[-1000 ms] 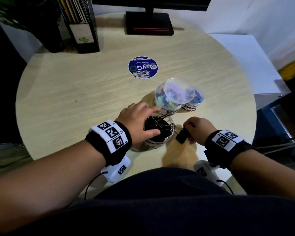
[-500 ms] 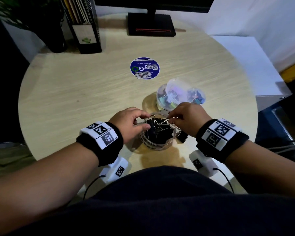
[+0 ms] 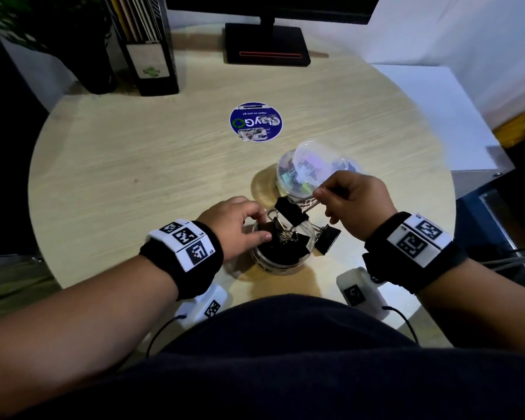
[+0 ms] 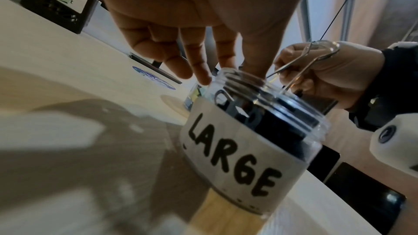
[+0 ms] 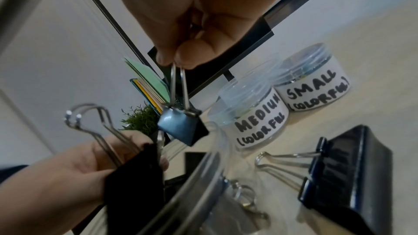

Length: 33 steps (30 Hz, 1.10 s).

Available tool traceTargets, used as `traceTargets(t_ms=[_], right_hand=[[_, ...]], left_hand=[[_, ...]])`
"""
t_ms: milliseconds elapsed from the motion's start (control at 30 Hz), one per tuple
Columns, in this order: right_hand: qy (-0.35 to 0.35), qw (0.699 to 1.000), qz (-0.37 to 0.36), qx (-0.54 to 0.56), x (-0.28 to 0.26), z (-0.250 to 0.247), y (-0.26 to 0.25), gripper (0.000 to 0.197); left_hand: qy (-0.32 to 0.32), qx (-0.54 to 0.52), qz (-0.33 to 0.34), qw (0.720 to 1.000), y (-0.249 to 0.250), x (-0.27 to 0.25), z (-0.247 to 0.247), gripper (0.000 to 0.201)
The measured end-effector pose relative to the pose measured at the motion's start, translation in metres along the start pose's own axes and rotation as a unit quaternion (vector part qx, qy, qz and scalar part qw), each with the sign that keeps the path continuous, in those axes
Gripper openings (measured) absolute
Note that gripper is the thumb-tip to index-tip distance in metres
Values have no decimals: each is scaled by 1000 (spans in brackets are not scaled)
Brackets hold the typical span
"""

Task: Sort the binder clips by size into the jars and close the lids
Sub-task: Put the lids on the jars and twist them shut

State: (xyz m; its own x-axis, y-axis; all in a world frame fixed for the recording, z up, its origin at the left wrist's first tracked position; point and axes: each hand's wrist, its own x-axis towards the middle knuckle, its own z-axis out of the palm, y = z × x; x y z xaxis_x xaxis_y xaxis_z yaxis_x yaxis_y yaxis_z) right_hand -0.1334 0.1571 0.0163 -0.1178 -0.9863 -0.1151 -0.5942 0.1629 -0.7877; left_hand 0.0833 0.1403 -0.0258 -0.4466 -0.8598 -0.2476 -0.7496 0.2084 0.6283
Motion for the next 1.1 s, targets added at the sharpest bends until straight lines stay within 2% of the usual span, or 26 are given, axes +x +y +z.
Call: traceTargets(t_ms=[167, 267, 400, 467, 567, 700, 833, 900, 967, 1033, 1100], right_hand=[[-20, 1000, 4, 14, -1, 1, -3, 21], [20, 1000, 7, 13, 1, 3, 0, 24], [50, 996, 12, 71, 1, 2, -1, 18], [29, 995, 20, 91, 1, 2, -1, 20], [-41, 995, 40, 78, 0, 8, 0, 21], [-68, 993, 48, 88, -2, 19, 0, 11], [-33, 992, 31, 115, 3, 20, -1, 19], [-20, 988, 22, 153, 4, 17, -4, 22], [-48, 982, 19, 184, 4, 14, -7, 20], [-98, 987, 19, 123, 4, 14, -5, 16], [-122, 992, 5, -26, 6, 13, 1, 10]], left_hand=[[1, -41, 16, 999, -2, 0, 2, 23], [2, -51, 19, 999, -2, -2, 2, 30], [21, -33, 32, 999, -1, -3, 2, 25], [49, -27, 47, 997, 0, -4, 3, 31], [84, -42, 57, 994, 3, -4, 3, 34], [53, -31, 33, 998, 7, -4, 2, 41], [24, 11, -9, 1000, 5, -3, 2, 45], [12, 13, -14, 1000, 5, -3, 3, 40], [10, 2, -21, 1000, 5, -3, 5, 40], [10, -6, -28, 1000, 4, -1, 7, 45], [19, -18, -28, 999, 3, 0, 7, 36]])
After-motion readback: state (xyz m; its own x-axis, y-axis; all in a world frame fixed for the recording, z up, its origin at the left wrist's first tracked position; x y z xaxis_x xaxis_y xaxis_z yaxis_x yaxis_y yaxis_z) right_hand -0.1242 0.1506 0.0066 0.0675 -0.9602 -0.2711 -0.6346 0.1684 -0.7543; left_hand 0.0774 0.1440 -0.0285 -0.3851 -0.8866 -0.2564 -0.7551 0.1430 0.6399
